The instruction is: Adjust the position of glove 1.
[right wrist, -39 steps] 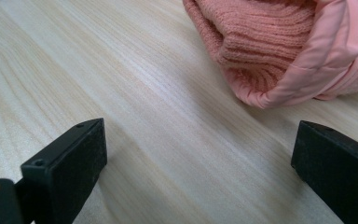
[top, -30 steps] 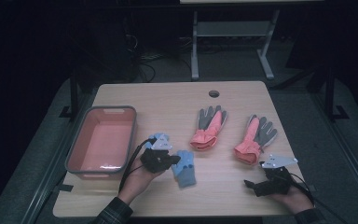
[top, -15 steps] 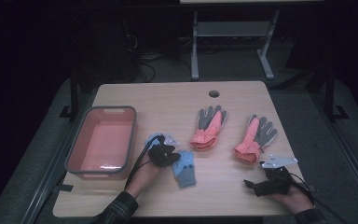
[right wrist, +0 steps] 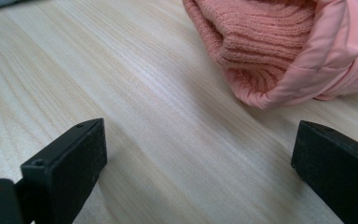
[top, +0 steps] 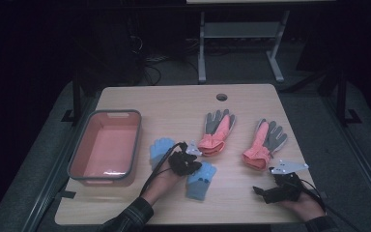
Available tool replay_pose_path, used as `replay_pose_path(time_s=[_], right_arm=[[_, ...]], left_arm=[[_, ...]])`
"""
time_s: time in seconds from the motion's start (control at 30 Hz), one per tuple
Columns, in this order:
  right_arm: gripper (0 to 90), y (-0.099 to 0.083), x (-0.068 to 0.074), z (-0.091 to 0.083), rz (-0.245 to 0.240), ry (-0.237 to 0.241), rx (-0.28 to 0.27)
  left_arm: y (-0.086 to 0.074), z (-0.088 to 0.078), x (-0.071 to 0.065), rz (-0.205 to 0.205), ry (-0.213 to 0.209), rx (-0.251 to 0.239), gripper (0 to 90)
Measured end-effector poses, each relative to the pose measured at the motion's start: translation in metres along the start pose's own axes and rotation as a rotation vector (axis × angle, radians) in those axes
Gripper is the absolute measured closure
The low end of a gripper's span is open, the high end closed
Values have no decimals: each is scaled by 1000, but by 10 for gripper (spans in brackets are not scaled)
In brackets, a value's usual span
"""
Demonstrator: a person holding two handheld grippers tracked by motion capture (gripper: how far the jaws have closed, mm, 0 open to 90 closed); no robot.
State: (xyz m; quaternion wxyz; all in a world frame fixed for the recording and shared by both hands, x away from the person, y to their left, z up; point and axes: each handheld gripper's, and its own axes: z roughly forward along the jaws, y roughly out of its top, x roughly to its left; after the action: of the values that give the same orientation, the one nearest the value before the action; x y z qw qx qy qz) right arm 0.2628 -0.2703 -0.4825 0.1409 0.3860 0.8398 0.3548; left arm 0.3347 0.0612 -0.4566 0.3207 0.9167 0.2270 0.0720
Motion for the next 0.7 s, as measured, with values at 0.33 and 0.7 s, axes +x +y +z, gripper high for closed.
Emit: replay_pose_path(time_s=[0.33,0.7], right_arm=[[30,0,0,0,1,0,1],[29,0,0,0,0,1,1]], left_arm=[[18,17,-19,31,-47,-22,897],[26,26,-29,26,-90,-42,897]])
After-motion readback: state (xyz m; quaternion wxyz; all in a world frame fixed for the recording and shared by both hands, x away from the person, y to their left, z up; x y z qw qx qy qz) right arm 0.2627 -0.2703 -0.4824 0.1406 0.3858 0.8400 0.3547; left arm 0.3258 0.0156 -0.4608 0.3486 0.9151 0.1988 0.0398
